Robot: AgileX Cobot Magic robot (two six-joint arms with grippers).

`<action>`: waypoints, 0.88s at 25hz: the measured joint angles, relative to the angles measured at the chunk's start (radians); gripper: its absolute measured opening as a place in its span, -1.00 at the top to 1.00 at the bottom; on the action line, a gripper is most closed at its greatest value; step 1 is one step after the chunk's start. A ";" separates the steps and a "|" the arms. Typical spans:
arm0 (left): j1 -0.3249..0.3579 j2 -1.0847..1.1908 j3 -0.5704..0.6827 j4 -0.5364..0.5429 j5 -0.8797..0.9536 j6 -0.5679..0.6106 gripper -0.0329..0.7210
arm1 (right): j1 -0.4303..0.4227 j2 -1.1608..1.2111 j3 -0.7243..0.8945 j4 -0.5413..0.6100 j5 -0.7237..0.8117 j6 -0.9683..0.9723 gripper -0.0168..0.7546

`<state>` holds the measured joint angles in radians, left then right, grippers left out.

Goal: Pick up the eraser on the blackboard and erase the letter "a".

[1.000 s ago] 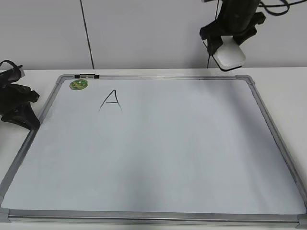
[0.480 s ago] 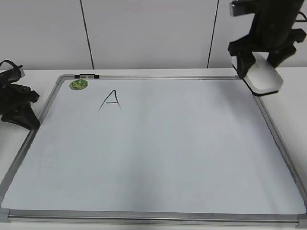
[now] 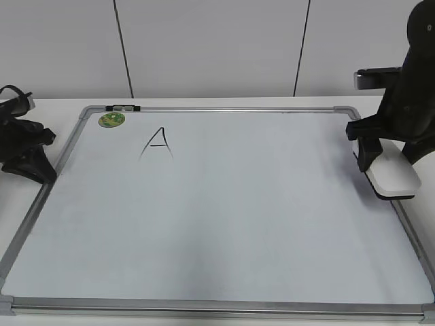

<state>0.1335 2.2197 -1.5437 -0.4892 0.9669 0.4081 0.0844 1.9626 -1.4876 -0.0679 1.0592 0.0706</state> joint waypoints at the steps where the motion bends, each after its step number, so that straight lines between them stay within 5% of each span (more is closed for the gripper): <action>1: 0.000 0.000 0.000 0.000 0.000 0.000 0.83 | 0.000 0.000 0.021 0.004 -0.026 0.010 -0.42; 22: 0.000 0.000 0.000 -0.004 0.002 0.000 0.83 | -0.068 0.029 0.054 0.088 -0.216 -0.013 -0.42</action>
<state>0.1335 2.2197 -1.5437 -0.4933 0.9687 0.4081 0.0163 1.9918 -1.4336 0.0204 0.8435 0.0577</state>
